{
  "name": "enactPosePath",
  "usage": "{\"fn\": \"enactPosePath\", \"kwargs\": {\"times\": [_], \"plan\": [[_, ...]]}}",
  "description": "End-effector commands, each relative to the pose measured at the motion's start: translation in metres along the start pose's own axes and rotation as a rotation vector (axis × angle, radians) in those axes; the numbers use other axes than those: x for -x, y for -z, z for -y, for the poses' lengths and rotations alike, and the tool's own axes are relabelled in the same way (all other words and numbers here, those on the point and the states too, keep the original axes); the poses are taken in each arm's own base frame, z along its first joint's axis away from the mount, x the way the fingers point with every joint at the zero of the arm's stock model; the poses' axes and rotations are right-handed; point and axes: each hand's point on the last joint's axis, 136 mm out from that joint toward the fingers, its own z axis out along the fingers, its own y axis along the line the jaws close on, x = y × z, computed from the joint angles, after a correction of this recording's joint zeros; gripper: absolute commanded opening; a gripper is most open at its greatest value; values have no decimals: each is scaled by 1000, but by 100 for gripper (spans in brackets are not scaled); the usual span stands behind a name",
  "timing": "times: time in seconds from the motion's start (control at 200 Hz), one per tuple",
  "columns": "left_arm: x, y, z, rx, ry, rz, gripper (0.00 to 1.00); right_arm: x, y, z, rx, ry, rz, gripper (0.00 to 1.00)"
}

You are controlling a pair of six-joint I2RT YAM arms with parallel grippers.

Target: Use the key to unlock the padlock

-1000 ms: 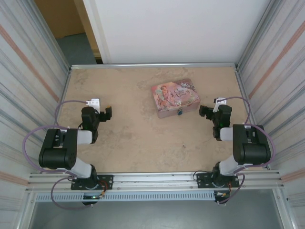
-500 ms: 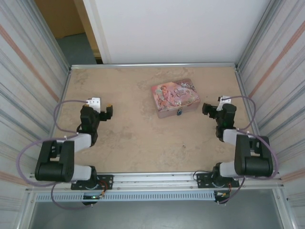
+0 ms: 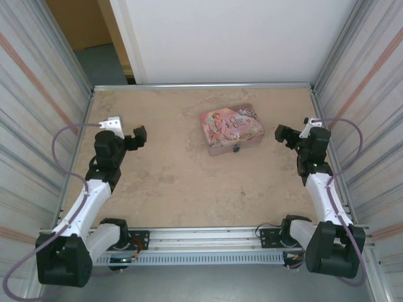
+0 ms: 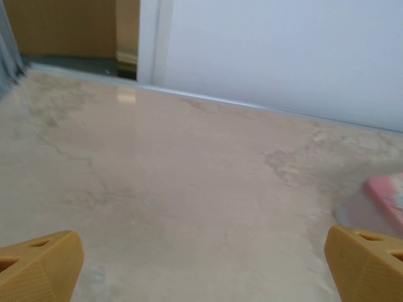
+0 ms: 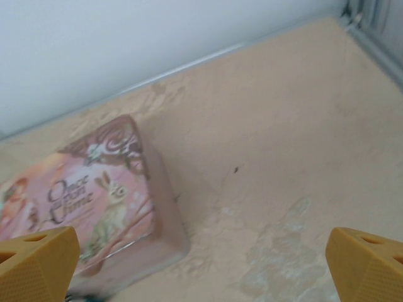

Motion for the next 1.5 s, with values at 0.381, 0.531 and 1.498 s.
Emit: {"fn": "enactPosePath", "kwargs": {"times": [0.381, 0.531, 1.498], "plan": [[-83, -16, 143, -338, 187, -446, 99, -38, -26, -43, 236, -225, -358, 99], [-93, -37, 189, -421, 190, -508, 99, -40, -49, -46, 242, -214, -403, 99], [-141, -131, 268, -524, 270, -749, 99, -69, -133, -89, 365, -119, -607, 99]]}}
